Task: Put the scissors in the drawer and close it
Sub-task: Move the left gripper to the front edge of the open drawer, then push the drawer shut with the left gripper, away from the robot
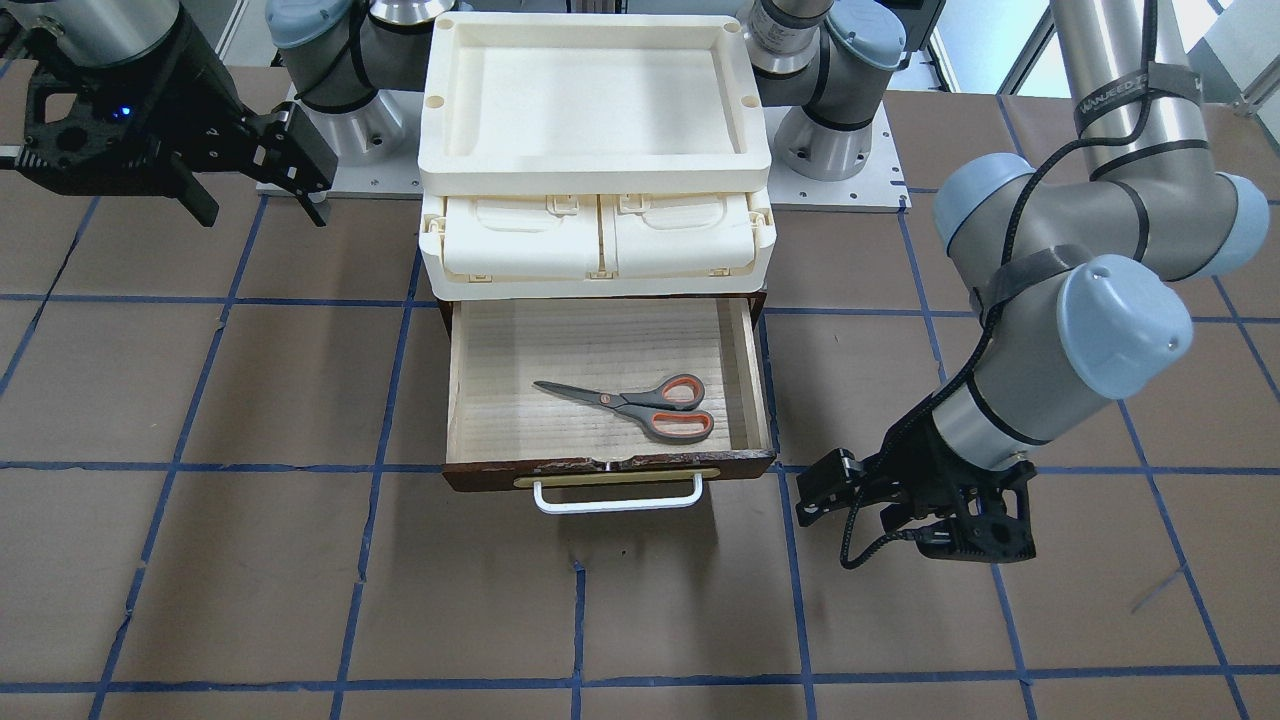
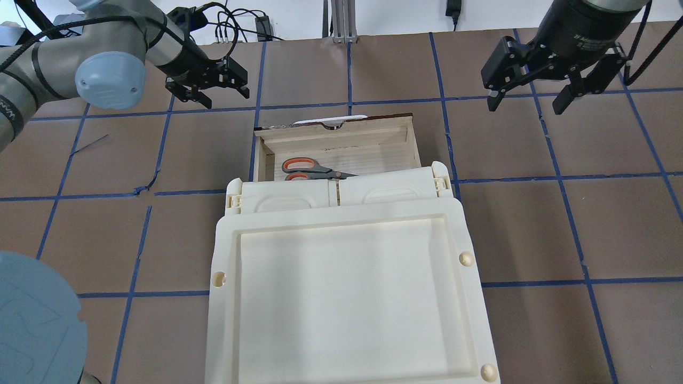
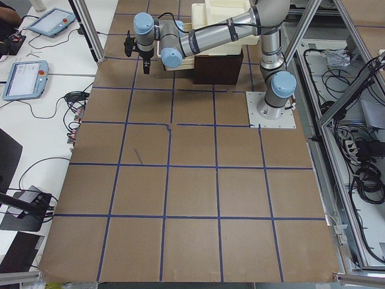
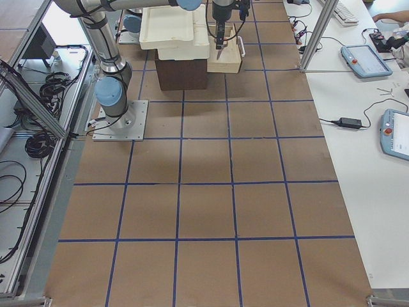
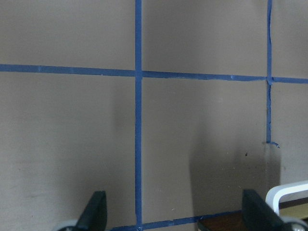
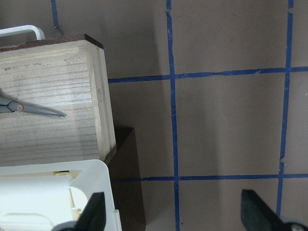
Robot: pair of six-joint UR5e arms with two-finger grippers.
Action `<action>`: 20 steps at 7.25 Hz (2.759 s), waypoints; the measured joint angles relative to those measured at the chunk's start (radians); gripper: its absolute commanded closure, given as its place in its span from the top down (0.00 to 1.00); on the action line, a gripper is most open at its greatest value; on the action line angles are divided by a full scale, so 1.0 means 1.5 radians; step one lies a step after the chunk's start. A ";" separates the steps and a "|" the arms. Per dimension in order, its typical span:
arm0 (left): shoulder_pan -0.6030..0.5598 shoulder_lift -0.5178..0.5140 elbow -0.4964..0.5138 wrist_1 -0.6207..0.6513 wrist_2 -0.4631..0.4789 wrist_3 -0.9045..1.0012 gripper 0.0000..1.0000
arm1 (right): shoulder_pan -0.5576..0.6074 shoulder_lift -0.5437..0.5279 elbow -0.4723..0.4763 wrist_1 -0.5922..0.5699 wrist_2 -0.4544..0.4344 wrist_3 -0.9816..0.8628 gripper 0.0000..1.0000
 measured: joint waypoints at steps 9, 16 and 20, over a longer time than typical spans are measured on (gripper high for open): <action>-0.034 -0.011 -0.015 -0.119 -0.007 -0.003 1.00 | 0.017 -0.007 0.008 -0.047 -0.084 -0.042 1.00; -0.043 0.006 -0.041 -0.220 -0.006 -0.050 1.00 | 0.018 -0.001 0.013 -0.069 -0.045 -0.085 1.00; -0.043 0.025 -0.042 -0.266 -0.006 -0.066 1.00 | 0.018 0.001 0.016 -0.077 -0.024 -0.090 1.00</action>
